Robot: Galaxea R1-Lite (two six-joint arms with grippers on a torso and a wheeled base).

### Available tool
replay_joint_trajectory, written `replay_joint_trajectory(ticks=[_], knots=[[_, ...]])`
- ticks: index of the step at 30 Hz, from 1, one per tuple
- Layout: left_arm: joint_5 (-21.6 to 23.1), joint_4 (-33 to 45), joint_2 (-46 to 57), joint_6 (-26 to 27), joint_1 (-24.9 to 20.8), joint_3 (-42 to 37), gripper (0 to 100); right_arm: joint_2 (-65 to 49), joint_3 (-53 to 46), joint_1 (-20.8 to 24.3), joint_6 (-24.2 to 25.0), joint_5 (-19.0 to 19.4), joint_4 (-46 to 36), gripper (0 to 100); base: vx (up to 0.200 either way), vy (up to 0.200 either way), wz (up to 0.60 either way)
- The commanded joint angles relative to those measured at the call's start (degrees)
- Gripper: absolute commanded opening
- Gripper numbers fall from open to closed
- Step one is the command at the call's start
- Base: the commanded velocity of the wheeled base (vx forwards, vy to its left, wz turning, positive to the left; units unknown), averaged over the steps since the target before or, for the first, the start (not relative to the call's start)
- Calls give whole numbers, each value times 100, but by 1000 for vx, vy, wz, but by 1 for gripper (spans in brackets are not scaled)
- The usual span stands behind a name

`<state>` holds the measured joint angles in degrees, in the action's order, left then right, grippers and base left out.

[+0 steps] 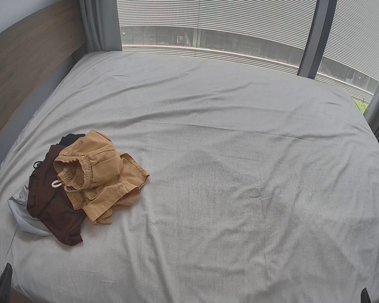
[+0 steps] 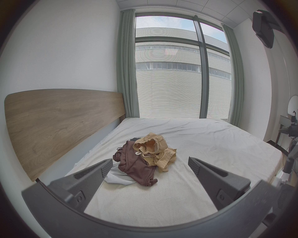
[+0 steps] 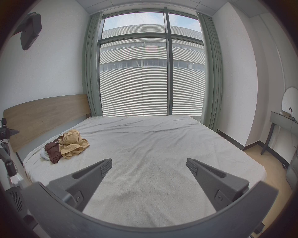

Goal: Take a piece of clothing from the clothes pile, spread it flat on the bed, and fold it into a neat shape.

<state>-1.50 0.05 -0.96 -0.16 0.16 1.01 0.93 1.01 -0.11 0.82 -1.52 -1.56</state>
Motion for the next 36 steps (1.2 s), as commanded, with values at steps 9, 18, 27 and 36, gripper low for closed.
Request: replay_joint_trajectory(ticks=[9,18,27,36], knots=[[53,-5,70,-28,2,-101,100,-93,-57,2,77,-15,68,100,0,0,0],[124,-5,88,25,-16,-101,100,-93,-84,-7,77,-15,95,100,0,0,0],[27,-567,-686,-2,-60,1024,100,-93,-84,-7,77,-15,95,100,0,0,0],[607,-849,-2532,-186,-956,602,100,-93,-84,11,77,-15,95,100,0,0,0]])
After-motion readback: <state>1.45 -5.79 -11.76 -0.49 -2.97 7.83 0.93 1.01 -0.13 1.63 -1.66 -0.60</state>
